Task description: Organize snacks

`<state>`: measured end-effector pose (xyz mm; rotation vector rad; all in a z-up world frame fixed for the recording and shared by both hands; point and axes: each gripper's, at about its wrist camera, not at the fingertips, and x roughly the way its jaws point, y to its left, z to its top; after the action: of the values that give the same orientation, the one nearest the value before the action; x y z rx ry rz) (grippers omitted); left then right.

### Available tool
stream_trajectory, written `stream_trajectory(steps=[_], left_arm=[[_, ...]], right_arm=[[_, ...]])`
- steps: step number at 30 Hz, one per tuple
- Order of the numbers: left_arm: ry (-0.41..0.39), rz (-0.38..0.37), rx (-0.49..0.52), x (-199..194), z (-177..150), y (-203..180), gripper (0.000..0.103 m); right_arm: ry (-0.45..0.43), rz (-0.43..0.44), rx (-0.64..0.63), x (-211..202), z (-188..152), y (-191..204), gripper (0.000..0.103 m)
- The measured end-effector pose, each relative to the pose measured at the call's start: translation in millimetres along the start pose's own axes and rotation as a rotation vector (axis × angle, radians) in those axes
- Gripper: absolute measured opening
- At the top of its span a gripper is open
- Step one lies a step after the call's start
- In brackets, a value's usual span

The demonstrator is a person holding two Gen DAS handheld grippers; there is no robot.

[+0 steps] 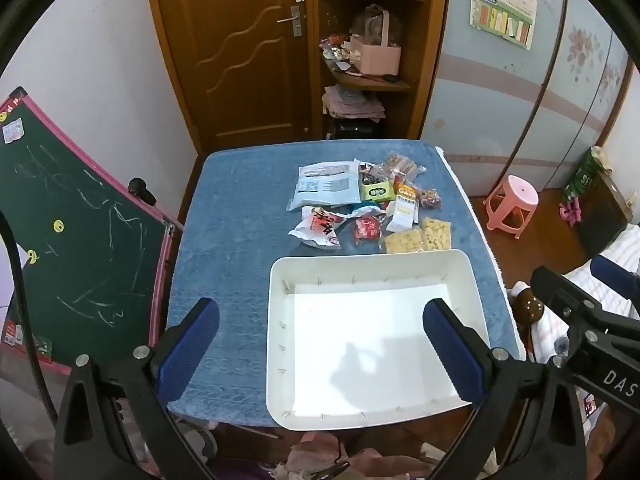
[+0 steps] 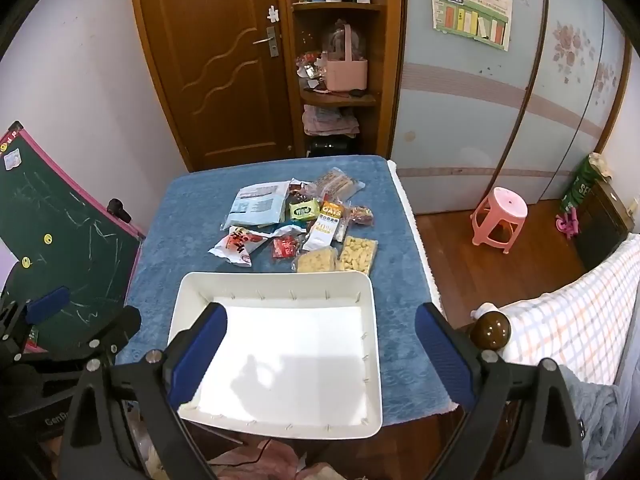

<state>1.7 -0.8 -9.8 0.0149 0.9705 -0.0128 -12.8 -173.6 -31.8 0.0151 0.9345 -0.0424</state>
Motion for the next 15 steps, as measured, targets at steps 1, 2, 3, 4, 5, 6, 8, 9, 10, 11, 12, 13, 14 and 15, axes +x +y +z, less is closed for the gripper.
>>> stream_trajectory(steps=[1,2,3,4,5,6,8,9,10,11,12,13,14,15], left_arm=[[-0.001,0.003,0.001,0.1,-0.7,-1.4,0.101],[-0.001,0.003,0.001,0.2,-0.3,-1.5,0.101],[-0.001,0.002,0.001,0.2,0.7,-0.4,0.100],[0.001,0.000,-0.001,0.1,2.2,0.5,0.100],[0.001,0.000,-0.001,0.0,2.9,0.8,0.100],[0.002,0.000,-0.002,-0.2,3.7,0.8,0.099],[0.002,0.000,-0.003,-0.4,4.0,0.7,0.098],[0.003,-0.002,-0.003,-1.5,4.6,0.6,0.097],[0.002,-0.004,-0.001,-2.3,5.1,0.2,0.097],[0.002,-0.006,0.000,-2.3,5.2,0.2,0.096],[0.001,-0.009,0.001,-2.8,5.2,0.1,0.095],[-0.001,-0.010,0.003,-3.5,5.0,0.3,0.095],[-0.003,-0.011,0.004,-4.1,5.5,0.2,0.095],[-0.005,-0.014,0.003,-5.1,5.9,1.1,0.095]], right_arm=[[0.001,0.001,0.001,1.4,-0.1,3.1,0.096],[0.001,0.001,0.002,0.7,-0.7,3.9,0.096],[0.001,0.002,0.002,0.8,-0.9,3.9,0.096],[0.000,0.002,0.001,0.9,-1.1,4.1,0.096],[0.001,0.002,0.001,1.1,-0.9,4.3,0.096],[0.002,0.003,0.002,0.2,-1.1,4.8,0.096],[0.002,0.003,0.001,-0.6,-0.8,3.3,0.096],[0.003,0.004,0.001,1.8,-3.5,5.8,0.096],[0.004,0.004,0.002,2.2,-3.2,6.9,0.096],[0.005,0.004,0.002,3.3,-2.8,10.0,0.096],[0.005,0.005,0.003,2.9,-2.8,9.3,0.096],[0.005,0.005,0.003,2.7,-2.9,9.0,0.096],[0.004,0.004,0.003,2.3,-3.0,8.5,0.096],[0.004,0.005,0.004,2.1,-2.6,7.8,0.096]])
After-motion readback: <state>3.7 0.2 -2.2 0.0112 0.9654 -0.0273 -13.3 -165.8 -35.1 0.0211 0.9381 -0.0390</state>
